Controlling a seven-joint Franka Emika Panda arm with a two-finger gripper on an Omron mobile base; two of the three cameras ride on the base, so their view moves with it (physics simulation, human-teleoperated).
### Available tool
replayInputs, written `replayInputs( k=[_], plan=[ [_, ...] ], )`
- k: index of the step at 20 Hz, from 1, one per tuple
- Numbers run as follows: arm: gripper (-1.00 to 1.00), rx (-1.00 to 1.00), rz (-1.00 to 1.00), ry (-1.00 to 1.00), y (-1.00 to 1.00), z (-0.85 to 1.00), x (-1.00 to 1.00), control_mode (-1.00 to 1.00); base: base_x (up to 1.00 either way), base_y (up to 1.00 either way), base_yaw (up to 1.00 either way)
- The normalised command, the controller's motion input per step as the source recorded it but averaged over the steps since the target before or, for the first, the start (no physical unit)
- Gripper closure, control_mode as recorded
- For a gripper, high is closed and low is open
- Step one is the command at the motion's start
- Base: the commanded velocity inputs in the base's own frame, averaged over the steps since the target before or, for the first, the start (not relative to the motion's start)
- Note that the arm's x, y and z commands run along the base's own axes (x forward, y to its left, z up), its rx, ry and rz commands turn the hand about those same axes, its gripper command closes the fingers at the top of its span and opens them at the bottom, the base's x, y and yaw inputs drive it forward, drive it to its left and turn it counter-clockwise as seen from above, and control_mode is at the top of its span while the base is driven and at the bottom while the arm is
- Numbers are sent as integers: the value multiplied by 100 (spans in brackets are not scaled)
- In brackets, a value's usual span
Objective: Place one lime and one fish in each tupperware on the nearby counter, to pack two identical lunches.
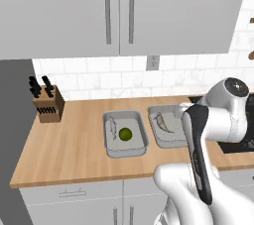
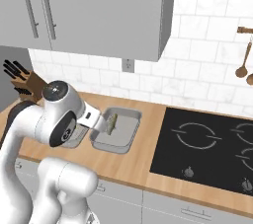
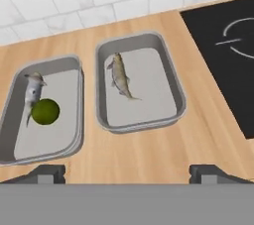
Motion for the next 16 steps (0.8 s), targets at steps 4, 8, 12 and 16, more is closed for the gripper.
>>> replayInputs(
  k=[4,8,12,16],
  plan=[
    [-100,-1,0,-1,1,6,-25,100,-75,9,1],
    [-100,0,0,0,0,0,0,100,-100,37,12],
    [-100,0,0,0,0,0,0,100,-72,27,50],
    [-100,0,0,0,0,0,0,100,-2,11,91]
  ],
)
